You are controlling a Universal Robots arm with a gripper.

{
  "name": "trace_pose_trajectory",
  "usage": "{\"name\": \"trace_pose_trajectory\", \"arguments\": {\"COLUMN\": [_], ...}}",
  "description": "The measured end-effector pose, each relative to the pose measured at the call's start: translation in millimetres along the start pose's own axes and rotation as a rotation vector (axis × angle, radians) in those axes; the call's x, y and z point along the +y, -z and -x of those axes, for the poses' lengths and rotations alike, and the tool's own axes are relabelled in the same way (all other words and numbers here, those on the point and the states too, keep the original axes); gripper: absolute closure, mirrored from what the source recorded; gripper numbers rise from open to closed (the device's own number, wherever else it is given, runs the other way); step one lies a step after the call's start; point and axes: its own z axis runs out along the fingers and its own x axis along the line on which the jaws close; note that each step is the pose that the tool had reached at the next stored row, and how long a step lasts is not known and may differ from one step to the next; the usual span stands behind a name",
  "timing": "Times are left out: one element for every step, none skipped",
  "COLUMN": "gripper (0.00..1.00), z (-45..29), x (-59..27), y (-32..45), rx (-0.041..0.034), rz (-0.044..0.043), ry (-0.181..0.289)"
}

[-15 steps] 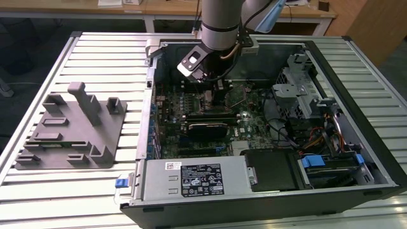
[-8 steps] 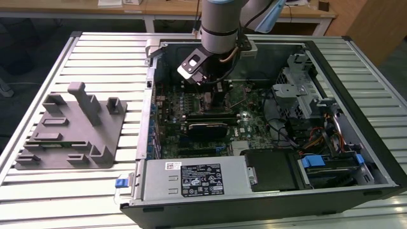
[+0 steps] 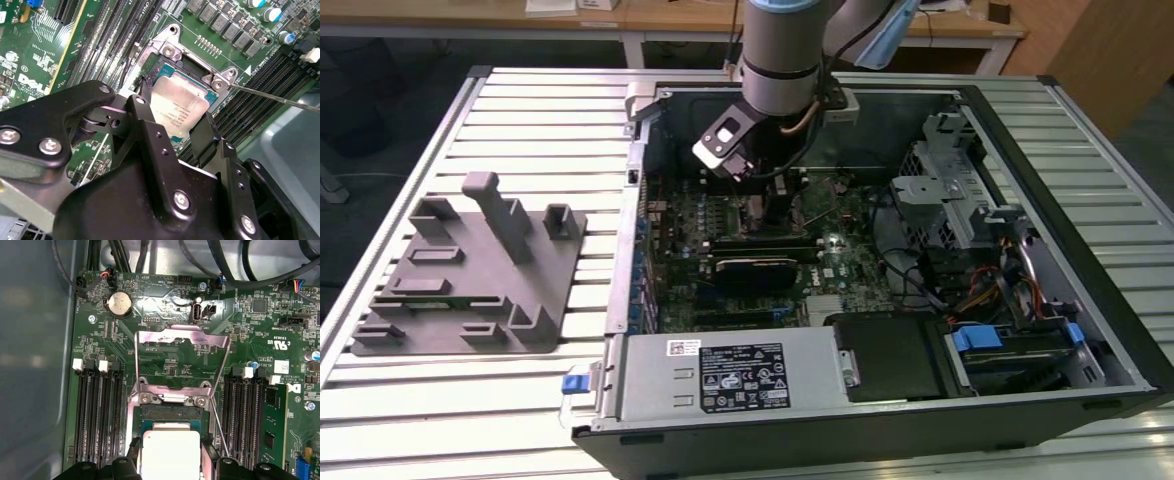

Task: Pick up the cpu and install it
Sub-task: 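Place the cpu into insertion slot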

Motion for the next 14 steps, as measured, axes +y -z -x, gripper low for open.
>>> {"name": "trace_pose_trajectory", "arguments": {"gripper": [0.45, 0.45, 0.45, 0.45, 0.45, 0.45, 0.45, 0.45, 0.45, 0.45, 0.45, 0.45, 0.45, 0.45], "z": [0.0, 0.0, 0.1, 0.1, 0.1, 0.1, 0.1, 0.1, 0.1, 0.1, 0.1, 0.1, 0.1, 0.1], "x": [0.2, 0.3, 0.6, 0.6, 0.6, 0.6, 0.6, 0.7, 0.7, 0.8, 0.8, 0.9, 1.3, 1.8], "y": [-0.3, -0.5, -2.3, -2.9, -3.6, -4.5, -5.2, -5.7, -6.2, -6.5, -6.8, -7.1, -7.2, -7.3], "rx": [0.0001, 0.0001, -0.0004, -0.0005, -0.0006, -0.0006, -0.0006, -0.0007, -0.0009, -0.0011, -0.0014, -0.0018, -0.0021, -0.0023], "rz": [0.0001, 0.0001, 0.0, -0.0001, -0.0001, -0.0001, -0.0001, -0.0001, -0.0001, -0.0001, -0.0002, -0.0002, -0.0003, -0.0003], "ry": [-0.002, -0.004, -0.02, -0.023, -0.025, -0.026, -0.027, -0.028, -0.028, -0.03, -0.031, -0.033, -0.036, -0.04]}}
